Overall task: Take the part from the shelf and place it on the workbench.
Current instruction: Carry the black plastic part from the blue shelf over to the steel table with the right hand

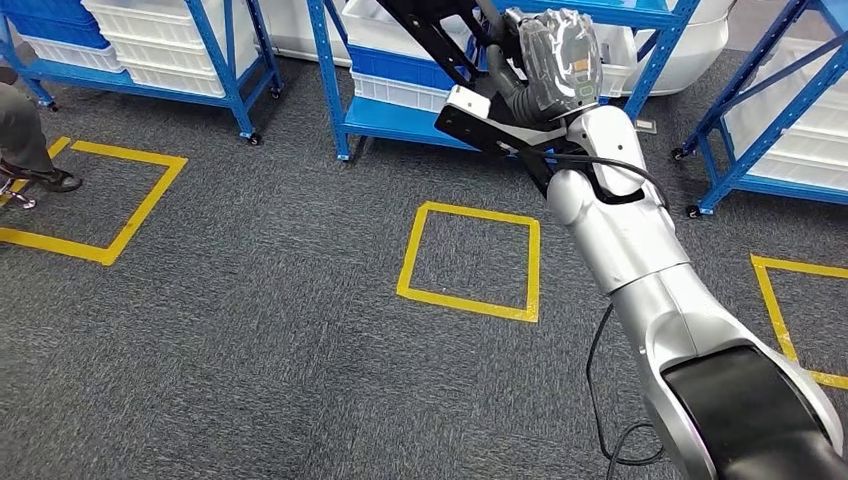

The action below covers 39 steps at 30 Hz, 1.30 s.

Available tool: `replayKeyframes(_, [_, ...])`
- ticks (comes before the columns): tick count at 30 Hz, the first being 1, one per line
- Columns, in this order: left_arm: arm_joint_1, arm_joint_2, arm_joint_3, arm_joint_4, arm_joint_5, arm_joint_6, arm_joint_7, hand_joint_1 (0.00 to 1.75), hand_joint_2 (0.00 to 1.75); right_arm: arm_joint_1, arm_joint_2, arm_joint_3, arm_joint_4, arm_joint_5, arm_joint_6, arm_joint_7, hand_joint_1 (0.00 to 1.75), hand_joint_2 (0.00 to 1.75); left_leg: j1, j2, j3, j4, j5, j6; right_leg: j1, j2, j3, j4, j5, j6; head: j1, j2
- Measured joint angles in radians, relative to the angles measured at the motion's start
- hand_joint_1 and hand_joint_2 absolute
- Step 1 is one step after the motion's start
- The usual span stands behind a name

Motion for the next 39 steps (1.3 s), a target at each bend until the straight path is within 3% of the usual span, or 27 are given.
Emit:
replayKeyframes(2, [0.0,-0.002,0.0,-0.001,-0.001,-0.001,-0.002,0.0,1.75,-0.012,0.006,0.0,0.0,0.0,0.001,0.001,1.71,1.75,0.0,0.002,-0.006,-0.011,0.023,-0.013,0.011,0.001,0.05,-0.098,-0.038,-0.022,-0.003,0.0])
replayKeyframes(4, [0.001,-0.002,0.001,0.0,-0.004,-0.003,-0.006,0.0,1.75,-0.018,0.008,0.001,0.001,0.001,0.002,0.001,1.71,1.75,0.004,0.002,-0.008,-0.023,0.032,-0.028,0.005,0.001,0.043,-0.118,-0.022,-0.039,-0.004,0.0])
replayKeyframes(5, [0.002,-0.002,0.001,0.0,-0.005,-0.006,-0.01,0.0,1.75,-0.019,0.008,0.002,0.002,0.002,0.002,0.002,1.71,1.75,0.007,0.001,-0.014,-0.016,0.016,-0.034,-0.001,-0.001,0.039,-0.122,-0.01,-0.05,-0.005,0.0])
replayKeyframes(6, [0.003,-0.001,0.001,0.0,-0.006,-0.009,-0.014,0.0,1.75,-0.02,0.008,0.002,0.003,0.004,0.003,0.002,1.71,1.75,0.01,-0.001,-0.025,0.014,-0.024,-0.04,-0.008,-0.002,0.033,-0.126,0.006,-0.059,-0.007,0.0])
replayKeyframes(8, [0.005,0.001,0.001,0.0,-0.006,-0.014,-0.02,0.0,1.75,-0.021,0.009,0.003,0.004,0.008,0.003,0.003,1.71,1.75,0.018,-0.004,-0.06,0.134,-0.129,-0.054,-0.012,-0.004,0.013,-0.126,0.032,-0.068,-0.01,0.0])
replayKeyframes(9, [0.005,0.002,0.001,0.0,-0.006,-0.015,-0.021,0.0,1.75,-0.02,0.009,0.004,0.004,0.013,0.002,0.003,1.71,1.75,0.023,-0.004,-0.075,0.204,-0.165,-0.062,-0.012,-0.006,0.002,-0.126,0.044,-0.068,-0.012,0.0])
replayKeyframes(10, [0.005,0.003,0.001,0.0,-0.007,-0.015,-0.022,0.0,1.75,-0.018,0.009,0.005,0.004,0.02,0.001,0.003,1.71,1.75,0.028,-0.004,-0.08,0.254,-0.174,-0.07,-0.013,-0.008,-0.01,-0.124,0.054,-0.064,-0.012,0.0])
replayKeyframes(11, [0.005,0.004,0.002,0.0,-0.007,-0.015,-0.022,0.0,1.75,-0.016,0.009,0.007,0.004,0.029,0.0,0.003,1.71,1.75,0.033,-0.003,-0.068,0.271,-0.162,-0.076,-0.014,-0.012,-0.022,-0.122,0.061,-0.06,-0.013,0.0])
replayKeyframes(12, [0.005,0.005,0.003,0.0,-0.008,-0.015,-0.022,0.0,1.75,-0.014,0.008,0.008,0.004,0.039,-0.001,0.003,1.71,1.75,0.037,0.0,-0.04,0.253,-0.143,-0.081,-0.016,-0.016,-0.032,-0.119,0.067,-0.055,-0.013,0.0])
replayKeyframes(14, [0.004,0.006,0.005,0.0,-0.008,-0.014,-0.022,0.0,1.75,-0.016,0.008,0.011,0.003,0.054,-0.002,0.004,1.71,1.75,0.041,0.023,0.063,0.127,-0.121,-0.089,-0.018,-0.025,-0.052,-0.102,0.071,-0.046,-0.014,0.0])
replayKeyframes(16, [0.001,0.007,0.006,-0.001,-0.008,-0.013,-0.021,0.0,1.75,-0.021,0.008,0.015,0.002,0.061,-0.003,0.008,1.71,1.75,0.036,0.038,0.123,0.033,-0.129,-0.081,-0.013,-0.036,-0.067,-0.087,0.073,-0.035,-0.014,0.0])
replayKeyframes(18, [0.0,0.008,0.008,-0.001,-0.008,-0.013,-0.019,0.0,1.75,-0.024,0.008,0.019,0.002,0.063,-0.004,0.01,1.71,1.75,0.029,0.027,0.117,0.021,-0.131,-0.055,-0.008,-0.048,-0.072,-0.084,0.078,-0.018,-0.011,0.0])
replayKeyframes(20, [0.002,0.007,0.01,0.0,-0.008,-0.012,-0.018,0.0,1.75,-0.026,0.008,0.023,0.001,0.064,-0.004,0.01,1.71,1.75,0.028,0.017,0.111,0.012,-0.118,-0.028,-0.009,-0.045,-0.086,-0.067,0.068,-0.008,-0.009,0.0])
replayKeyframes(22, [0.003,0.006,0.01,0.0,-0.008,-0.012,-0.017,0.0,1.75,-0.026,0.007,0.025,0.001,0.064,-0.004,0.011,1.71,1.75,0.029,0.008,0.103,0.006,-0.104,-0.01,-0.012,-0.023,-0.124,0.013,0.02,-0.012,-0.007,0.0])
replayKeyframes(24, [0.003,0.006,0.011,0.0,-0.008,-0.012,-0.017,0.0,1.75,-0.025,0.005,0.027,0.002,0.064,-0.004,0.012,1.71,1.75,0.027,-0.006,0.09,0.006,-0.093,-0.004,-0.011,-0.006,-0.178,0.15,-0.044,-0.02,-0.005,0.0])
replayKeyframes(26, [0.003,0.006,0.011,0.0,-0.008,-0.012,-0.015,0.0,1.75,-0.022,0.004,0.03,0.003,0.064,-0.004,0.012,1.71,1.75,0.024,-0.024,0.078,0.006,-0.082,-0.005,-0.01,-0.001,-0.195,0.215,-0.069,-0.015,-0.004,0.0])
replayKeyframes(27, [0.004,0.006,0.012,0.0,-0.007,-0.011,-0.015,0.0,1.75,-0.021,0.004,0.032,0.003,0.064,-0.004,0.012,1.71,1.75,0.023,-0.034,0.073,0.007,-0.077,-0.008,-0.011,0.002,-0.168,0.179,-0.057,-0.011,-0.004,0.0])
replayKeyframes(30, [0.004,0.004,0.013,0.0,-0.007,-0.01,-0.013,0.0,1.75,-0.025,0.005,0.033,0.003,0.066,-0.003,0.013,1.71,1.75,0.02,-0.059,0.064,0.008,-0.065,-0.019,-0.01,0.035,-0.045,-0.032,0.003,-0.007,-0.003,0.0])
replayKeyframes(32, [0.004,0.002,0.013,0.0,-0.007,-0.009,-0.012,0.0,1.75,-0.028,0.009,0.035,0.003,0.07,-0.003,0.013,1.71,1.75,0.019,-0.069,0.058,0.007,-0.057,-0.031,-0.003,0.046,-0.021,-0.079,0.017,-0.016,-0.004,0.0])
replayKeyframes(34, [0.006,0.002,0.014,0.0,-0.007,-0.008,-0.012,0.0,1.75,-0.029,0.013,0.038,0.003,0.075,-0.002,0.017,1.71,1.75,0.021,-0.079,0.053,0.005,-0.05,-0.043,-0.005,0.031,-0.022,-0.08,0.027,-0.028,-0.003,0.0])
replayKeyframes(35, [0.007,0.002,0.014,0.0,-0.007,-0.008,-0.011,0.0,1.75,-0.029,0.015,0.039,0.003,0.078,-0.002,0.02,1.71,1.75,0.022,-0.073,0.047,0.012,-0.056,-0.047,-0.01,0.022,-0.022,-0.083,0.032,-0.036,-0.004,0.0])
replayKeyframes(37, [0.009,0.002,0.014,0.0,-0.007,-0.007,-0.009,0.0,1.75,-0.031,0.019,0.04,0.004,0.08,-0.002,0.024,1.71,1.75,0.022,-0.044,0.017,0.078,-0.102,-0.054,-0.019,0.005,-0.024,-0.088,0.04,-0.051,-0.009,0.0])
replayKeyframes(39, [0.009,0.003,0.014,0.0,-0.007,-0.006,-0.007,0.0,1.75,-0.03,0.02,0.041,0.006,0.082,-0.002,0.025,1.71,1.75,0.023,-0.018,-0.039,0.212,-0.173,-0.062,-0.014,-0.011,-0.029,-0.088,0.043,-0.059,-0.014,0.0])
